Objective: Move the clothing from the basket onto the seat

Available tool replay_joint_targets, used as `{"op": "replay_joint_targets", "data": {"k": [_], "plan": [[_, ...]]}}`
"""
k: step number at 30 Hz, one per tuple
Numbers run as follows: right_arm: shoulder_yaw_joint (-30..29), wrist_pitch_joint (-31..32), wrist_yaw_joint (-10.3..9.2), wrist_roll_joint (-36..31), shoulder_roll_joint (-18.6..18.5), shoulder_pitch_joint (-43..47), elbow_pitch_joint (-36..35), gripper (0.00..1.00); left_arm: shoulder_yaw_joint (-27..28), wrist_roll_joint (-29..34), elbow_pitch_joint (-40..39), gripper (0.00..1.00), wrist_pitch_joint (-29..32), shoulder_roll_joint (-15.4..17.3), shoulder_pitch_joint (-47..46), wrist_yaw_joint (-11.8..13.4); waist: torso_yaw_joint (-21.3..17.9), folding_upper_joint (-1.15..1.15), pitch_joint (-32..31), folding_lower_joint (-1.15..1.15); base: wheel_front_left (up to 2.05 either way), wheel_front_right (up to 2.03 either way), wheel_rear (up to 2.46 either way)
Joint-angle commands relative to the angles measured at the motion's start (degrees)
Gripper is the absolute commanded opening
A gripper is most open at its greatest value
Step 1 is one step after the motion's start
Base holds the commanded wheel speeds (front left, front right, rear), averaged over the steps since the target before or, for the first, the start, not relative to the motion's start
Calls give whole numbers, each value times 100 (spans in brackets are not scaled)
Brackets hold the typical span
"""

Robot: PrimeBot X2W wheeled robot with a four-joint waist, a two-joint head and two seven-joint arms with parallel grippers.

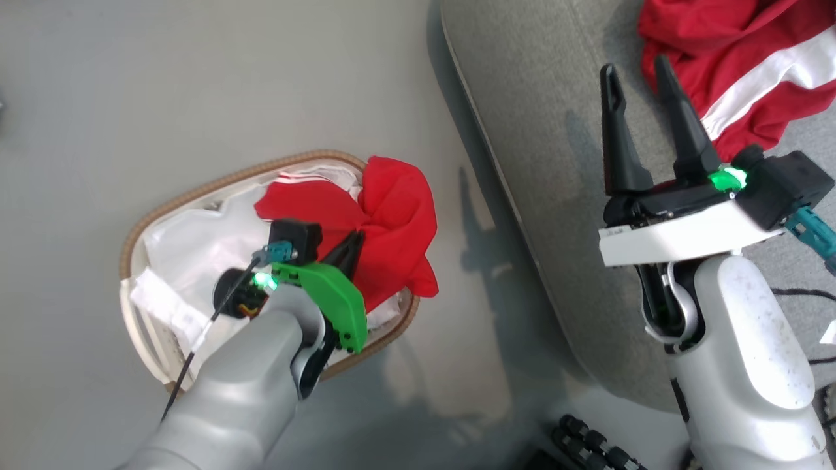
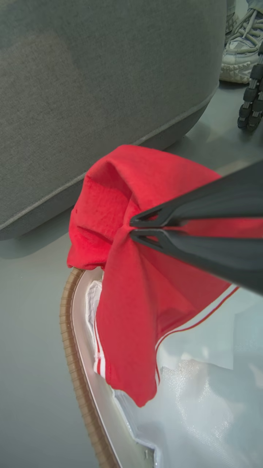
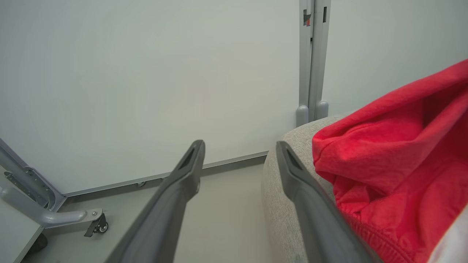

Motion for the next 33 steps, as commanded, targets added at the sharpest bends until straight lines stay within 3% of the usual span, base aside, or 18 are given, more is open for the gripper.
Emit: {"op": "replay_joint_targets", "data": {"k": [1, 16, 33], "plan": [[-25, -28, -6, -70, -21, 176, 83, 100, 168, 139, -96, 0, -16, 52, 263, -27, 310, 0, -659, 0, 0, 0, 0], [-5, -28, -6, -621, -24, 1178, 732, 100, 2130, 1558, -1456, 0, -17, -93, 1675, -28, 951, 0, -2107, 0, 0, 0, 0], [105, -28, -6, -603, -23, 2104, 1140, 100, 3197, 2460, -3164, 0, -18, -232, 2542, -28, 1517, 0, -3244, 0, 0, 0, 0]]}}
